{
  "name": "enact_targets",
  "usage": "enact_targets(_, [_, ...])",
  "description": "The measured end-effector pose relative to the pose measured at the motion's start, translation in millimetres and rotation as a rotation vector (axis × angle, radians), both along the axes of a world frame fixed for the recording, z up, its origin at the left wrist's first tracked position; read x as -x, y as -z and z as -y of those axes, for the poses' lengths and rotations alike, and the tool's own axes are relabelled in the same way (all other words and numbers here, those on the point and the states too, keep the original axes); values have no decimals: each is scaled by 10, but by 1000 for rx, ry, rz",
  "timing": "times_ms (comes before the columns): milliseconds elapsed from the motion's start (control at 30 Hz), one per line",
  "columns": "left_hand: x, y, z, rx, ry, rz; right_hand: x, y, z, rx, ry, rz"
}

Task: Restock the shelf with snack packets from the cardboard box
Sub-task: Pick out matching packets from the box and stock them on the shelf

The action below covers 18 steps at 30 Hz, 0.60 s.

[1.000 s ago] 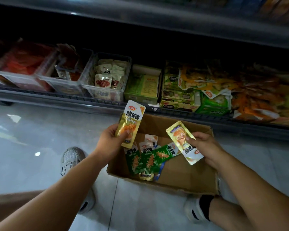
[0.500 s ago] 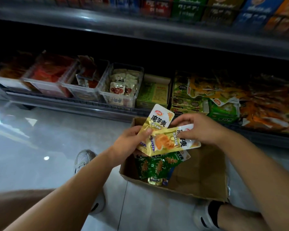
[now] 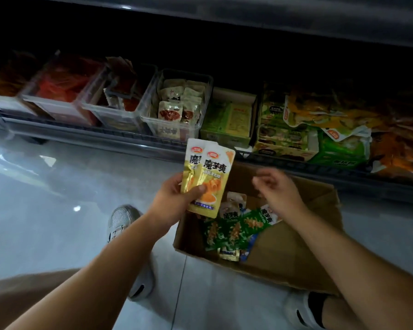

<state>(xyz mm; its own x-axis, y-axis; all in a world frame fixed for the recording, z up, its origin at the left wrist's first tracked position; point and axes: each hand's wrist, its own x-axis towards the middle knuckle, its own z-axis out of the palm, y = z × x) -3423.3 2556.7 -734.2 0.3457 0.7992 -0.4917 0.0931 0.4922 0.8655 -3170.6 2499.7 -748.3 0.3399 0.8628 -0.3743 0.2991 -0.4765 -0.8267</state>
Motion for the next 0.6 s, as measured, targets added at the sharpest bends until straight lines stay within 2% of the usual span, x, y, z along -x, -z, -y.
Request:
enact_targets(67, [46,91,-41,-17,-81,-29,-81,385,169,148,-316,216])
enact_targets(300, [29,220,-75,-55,-152,-110,-54,1381,488,337,-970,493])
enact_targets(433, [-10,218,-90,-52,-176,-122,-83,1607,559,310,-1077,583])
enact_targets(600, [-83,196,-119,-85,-171,-133,-309,1698,686,269,-1009,743])
